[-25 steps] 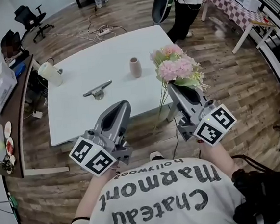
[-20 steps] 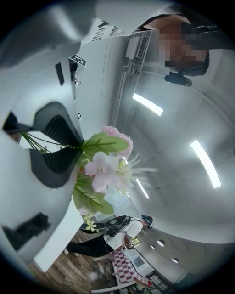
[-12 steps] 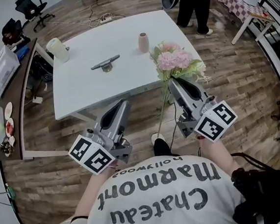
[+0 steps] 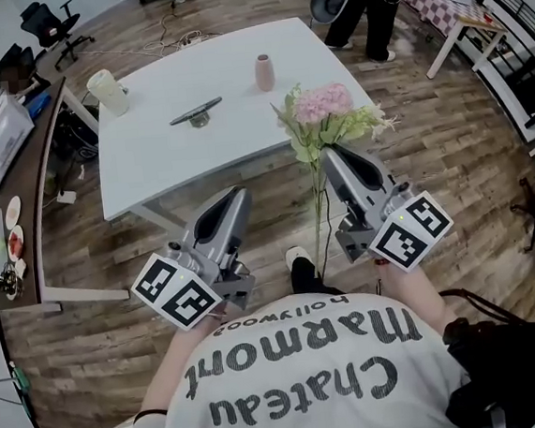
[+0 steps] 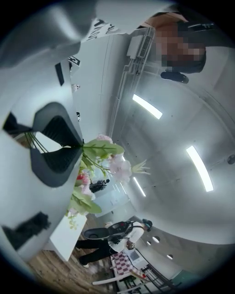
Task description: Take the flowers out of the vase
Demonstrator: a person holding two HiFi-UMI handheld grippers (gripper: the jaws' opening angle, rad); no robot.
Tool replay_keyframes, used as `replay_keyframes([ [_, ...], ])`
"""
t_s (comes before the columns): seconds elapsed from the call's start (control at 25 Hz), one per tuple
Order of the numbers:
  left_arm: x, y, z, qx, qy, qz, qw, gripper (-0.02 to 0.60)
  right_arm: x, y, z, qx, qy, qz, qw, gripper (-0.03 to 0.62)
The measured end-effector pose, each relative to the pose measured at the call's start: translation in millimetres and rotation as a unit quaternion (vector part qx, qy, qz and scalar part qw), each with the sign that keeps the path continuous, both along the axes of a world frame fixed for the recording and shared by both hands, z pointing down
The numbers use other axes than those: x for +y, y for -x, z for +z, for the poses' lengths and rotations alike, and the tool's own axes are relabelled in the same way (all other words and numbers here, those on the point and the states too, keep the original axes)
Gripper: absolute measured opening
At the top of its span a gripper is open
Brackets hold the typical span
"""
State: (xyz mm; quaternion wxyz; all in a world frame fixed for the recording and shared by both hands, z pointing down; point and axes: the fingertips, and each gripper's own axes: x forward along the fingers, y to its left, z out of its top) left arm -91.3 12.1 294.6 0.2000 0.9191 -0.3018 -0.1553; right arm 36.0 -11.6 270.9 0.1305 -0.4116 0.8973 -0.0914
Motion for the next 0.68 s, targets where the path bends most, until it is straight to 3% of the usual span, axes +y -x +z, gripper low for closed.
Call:
replay_keyframes([
  [0.68,11,4,-3,0.006,-0.008,0.013,0.9999,0.005,15,15,-11,-0.003,-0.016,-0.01,1.0,0.021],
])
